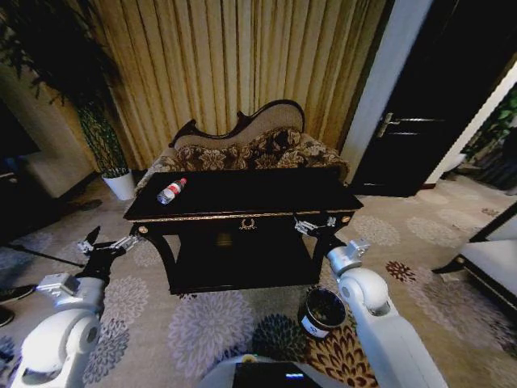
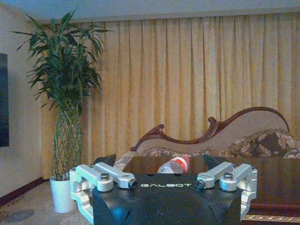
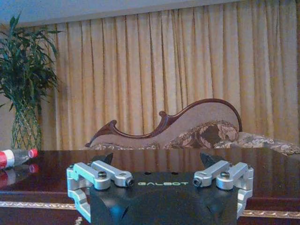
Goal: Move to the front of the table and place the trash on the table into the trash bin.
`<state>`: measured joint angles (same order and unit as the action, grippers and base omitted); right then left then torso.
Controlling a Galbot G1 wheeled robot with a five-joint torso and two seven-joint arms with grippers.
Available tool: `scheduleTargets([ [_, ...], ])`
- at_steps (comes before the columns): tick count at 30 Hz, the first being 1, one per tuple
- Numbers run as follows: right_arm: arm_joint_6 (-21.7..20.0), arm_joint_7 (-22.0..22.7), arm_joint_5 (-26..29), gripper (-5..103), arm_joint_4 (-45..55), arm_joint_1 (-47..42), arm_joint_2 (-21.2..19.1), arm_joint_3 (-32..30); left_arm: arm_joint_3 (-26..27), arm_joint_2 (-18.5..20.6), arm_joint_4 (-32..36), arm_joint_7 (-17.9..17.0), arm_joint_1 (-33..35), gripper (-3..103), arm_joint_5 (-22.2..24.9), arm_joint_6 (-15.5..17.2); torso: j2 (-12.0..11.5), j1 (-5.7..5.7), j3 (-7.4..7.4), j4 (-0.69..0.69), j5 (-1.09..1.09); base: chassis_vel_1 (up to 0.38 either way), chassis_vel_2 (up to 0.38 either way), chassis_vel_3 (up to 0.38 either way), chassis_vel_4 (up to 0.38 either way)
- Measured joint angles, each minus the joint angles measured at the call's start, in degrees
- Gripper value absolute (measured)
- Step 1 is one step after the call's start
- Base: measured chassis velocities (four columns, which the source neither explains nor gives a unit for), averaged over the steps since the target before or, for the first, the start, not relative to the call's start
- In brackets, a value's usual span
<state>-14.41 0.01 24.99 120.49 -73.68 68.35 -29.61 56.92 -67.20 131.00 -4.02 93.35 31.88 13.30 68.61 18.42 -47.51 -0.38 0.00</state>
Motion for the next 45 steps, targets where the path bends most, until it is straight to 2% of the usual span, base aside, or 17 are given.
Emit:
scheduleTargets([
  [45,2.3,0.0,-2.7,100,-2.1,1.0,1.4,1.5,0.2,0.4,0.4,-0.1,0.4,100,0.4,0.4,0.0,0.01,-0.01,0.01,-0.01,-0.098,0.094,0.089,-0.096],
])
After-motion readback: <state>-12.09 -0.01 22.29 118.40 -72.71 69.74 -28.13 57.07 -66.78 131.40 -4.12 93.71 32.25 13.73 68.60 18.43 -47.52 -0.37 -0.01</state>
